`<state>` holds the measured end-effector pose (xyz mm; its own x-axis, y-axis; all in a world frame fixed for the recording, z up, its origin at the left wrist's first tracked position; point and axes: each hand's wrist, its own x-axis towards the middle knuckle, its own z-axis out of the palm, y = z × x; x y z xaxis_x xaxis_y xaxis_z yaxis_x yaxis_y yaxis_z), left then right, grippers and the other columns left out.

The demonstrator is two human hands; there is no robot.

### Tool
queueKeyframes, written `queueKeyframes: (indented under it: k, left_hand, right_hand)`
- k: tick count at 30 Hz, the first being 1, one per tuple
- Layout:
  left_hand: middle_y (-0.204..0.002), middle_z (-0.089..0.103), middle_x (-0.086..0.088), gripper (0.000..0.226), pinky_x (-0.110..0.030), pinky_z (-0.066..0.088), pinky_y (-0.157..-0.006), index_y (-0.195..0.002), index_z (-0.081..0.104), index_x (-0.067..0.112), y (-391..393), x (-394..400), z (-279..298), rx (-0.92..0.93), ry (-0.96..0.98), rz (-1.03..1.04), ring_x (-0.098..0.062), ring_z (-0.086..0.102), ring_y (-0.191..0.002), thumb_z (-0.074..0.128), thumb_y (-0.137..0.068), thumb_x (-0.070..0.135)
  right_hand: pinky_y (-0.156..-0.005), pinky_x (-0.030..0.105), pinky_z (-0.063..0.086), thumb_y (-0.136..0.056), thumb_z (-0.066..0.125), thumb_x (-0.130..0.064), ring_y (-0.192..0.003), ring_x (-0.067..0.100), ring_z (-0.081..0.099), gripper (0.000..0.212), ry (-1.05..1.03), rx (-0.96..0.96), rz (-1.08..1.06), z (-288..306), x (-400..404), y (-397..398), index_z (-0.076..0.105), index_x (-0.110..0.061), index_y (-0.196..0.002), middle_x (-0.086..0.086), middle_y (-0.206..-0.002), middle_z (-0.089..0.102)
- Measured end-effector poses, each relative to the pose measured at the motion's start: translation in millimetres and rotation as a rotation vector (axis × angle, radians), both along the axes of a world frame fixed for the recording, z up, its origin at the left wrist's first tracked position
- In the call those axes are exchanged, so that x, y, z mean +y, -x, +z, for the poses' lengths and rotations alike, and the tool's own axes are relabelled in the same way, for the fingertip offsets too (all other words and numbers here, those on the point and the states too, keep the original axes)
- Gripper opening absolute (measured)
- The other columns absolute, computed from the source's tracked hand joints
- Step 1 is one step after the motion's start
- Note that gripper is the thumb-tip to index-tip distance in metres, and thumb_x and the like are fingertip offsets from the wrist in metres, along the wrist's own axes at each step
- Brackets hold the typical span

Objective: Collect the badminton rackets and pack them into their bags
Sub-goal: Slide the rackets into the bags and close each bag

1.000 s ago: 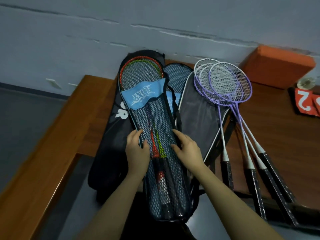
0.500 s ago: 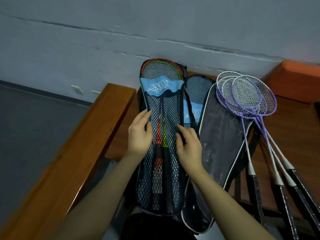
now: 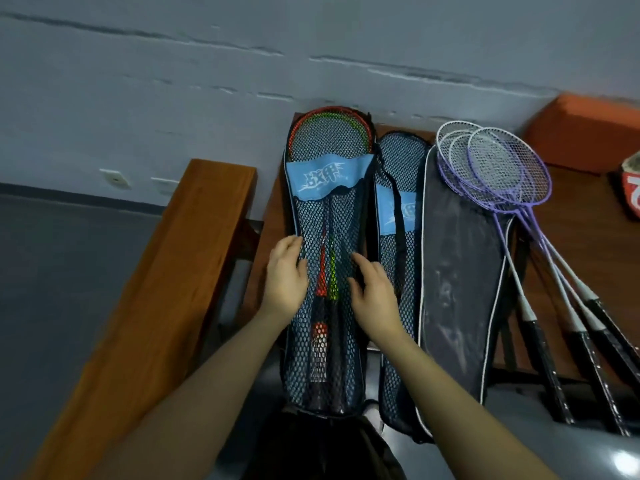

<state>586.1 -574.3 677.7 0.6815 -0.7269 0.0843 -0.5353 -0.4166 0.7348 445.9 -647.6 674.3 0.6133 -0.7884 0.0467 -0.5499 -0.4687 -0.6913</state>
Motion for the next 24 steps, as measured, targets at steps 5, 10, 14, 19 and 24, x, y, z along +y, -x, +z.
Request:
queueKeyframes:
  k: [5, 10, 14, 19, 24]
  left_hand:
    - [-0.150, 0.027, -0.006, 0.049, -0.040, 0.028, -0.107, -0.137, 0.039, 0.007, -14, 7, -15, -0.233, -0.237, -0.100, -0.027, 0.027, -0.130, 0.051, -0.091, 0.019]
    - [-0.155, 0.013, -0.003, 0.059, -0.041, 0.014, -0.112, -0.144, 0.024, 0.010, -25, 12, -37, -0.320, -0.537, -0.245, -0.025, 0.010, -0.141, 0.032, -0.097, 0.044]
    - [-0.155, 0.017, -0.003, 0.059, -0.041, 0.012, -0.114, -0.143, 0.026, 0.012, -31, 13, -38, -0.331, -0.559, -0.266, -0.024, 0.012, -0.142, 0.029, -0.096, 0.048]
    - [-0.143, 0.041, -0.013, 0.058, -0.046, 0.029, -0.105, -0.133, 0.046, 0.008, -10, 8, -22, -0.355, -0.404, -0.305, -0.031, 0.037, -0.132, 0.030, -0.091, 0.045]
    - [-0.148, 0.031, -0.005, 0.049, -0.042, 0.020, -0.108, -0.137, 0.040, 0.014, 42, -32, 0, -0.343, -0.331, -0.369, -0.026, 0.026, -0.135, 0.036, -0.095, 0.040]
  right_hand:
    - [-0.073, 0.046, 0.051, -0.094, 0.048, -0.013, -0.093, 0.033, 0.058, 0.048, 0.061, 0.094, -0.025, -9, 7, -12, 0.037, -0.014, -0.140, 0.010, -0.119, 0.052]
    - [-0.092, 0.045, 0.036, -0.095, 0.044, -0.028, -0.113, 0.031, 0.049, 0.043, 0.218, 0.490, -0.094, -24, -9, 2, 0.042, -0.023, -0.138, 0.004, -0.133, 0.049]
    - [-0.100, 0.046, 0.027, -0.095, 0.044, -0.033, -0.123, 0.032, 0.040, 0.041, 0.206, 0.563, -0.054, -30, -17, 6, 0.044, -0.029, -0.136, 0.003, -0.143, 0.041]
    - [-0.091, 0.037, 0.028, -0.094, 0.049, -0.024, -0.115, 0.027, 0.045, 0.043, 0.083, 0.291, 0.025, -27, -26, 22, 0.044, -0.027, -0.137, 0.003, -0.133, 0.048]
    - [-0.085, 0.038, 0.043, -0.091, 0.054, -0.014, -0.105, 0.028, 0.055, 0.038, 0.025, 0.150, -0.057, -28, -60, 72, 0.054, -0.014, -0.129, 0.007, -0.117, 0.057]
